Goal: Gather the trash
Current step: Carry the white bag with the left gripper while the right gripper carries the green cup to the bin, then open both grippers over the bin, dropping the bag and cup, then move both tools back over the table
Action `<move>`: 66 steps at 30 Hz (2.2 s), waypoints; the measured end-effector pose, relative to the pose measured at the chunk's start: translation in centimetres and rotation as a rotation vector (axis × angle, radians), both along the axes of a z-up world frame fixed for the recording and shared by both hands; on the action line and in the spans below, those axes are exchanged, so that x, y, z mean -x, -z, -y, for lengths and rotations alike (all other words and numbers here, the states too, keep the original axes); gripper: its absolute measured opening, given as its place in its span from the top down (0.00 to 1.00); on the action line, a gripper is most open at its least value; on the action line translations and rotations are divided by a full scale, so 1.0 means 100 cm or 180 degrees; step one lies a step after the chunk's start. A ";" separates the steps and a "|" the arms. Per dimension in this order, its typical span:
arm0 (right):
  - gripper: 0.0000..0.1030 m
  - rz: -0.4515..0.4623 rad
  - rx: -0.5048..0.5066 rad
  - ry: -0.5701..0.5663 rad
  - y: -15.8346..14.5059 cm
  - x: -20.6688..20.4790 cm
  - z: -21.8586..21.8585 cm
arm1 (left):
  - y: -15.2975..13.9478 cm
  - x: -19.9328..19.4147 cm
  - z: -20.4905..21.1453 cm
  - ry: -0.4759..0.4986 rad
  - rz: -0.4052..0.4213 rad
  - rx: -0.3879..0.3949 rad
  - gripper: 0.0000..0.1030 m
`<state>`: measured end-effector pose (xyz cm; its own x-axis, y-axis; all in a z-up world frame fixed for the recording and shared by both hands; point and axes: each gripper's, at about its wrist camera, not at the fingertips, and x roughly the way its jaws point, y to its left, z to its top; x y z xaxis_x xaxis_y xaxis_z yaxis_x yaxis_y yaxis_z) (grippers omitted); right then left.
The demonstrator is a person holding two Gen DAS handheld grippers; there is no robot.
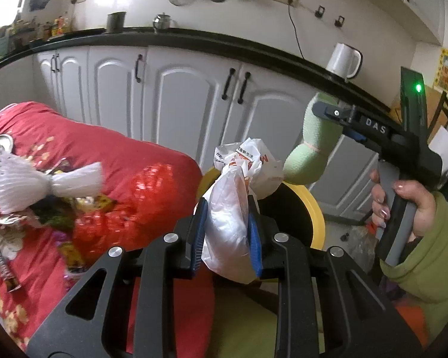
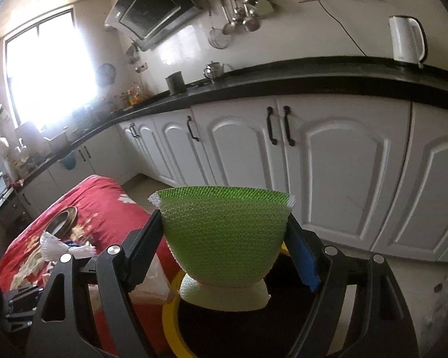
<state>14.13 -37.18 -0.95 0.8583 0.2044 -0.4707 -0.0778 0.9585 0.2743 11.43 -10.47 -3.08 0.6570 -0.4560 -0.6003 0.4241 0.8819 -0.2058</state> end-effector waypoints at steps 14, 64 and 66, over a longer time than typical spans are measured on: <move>0.25 -0.0128 0.0015 0.0200 0.020 -0.012 0.018 | 0.033 -0.016 0.032 0.0175 -0.0235 -0.0240 0.81; 0.09 0.0098 0.0071 -0.0905 -0.018 0.023 -0.098 | -0.025 0.011 -0.123 -0.1333 0.0414 0.0205 0.11; 0.09 0.0078 0.0103 -0.0977 -0.017 0.026 -0.109 | -0.026 0.012 -0.135 -0.1433 0.0420 0.0240 0.11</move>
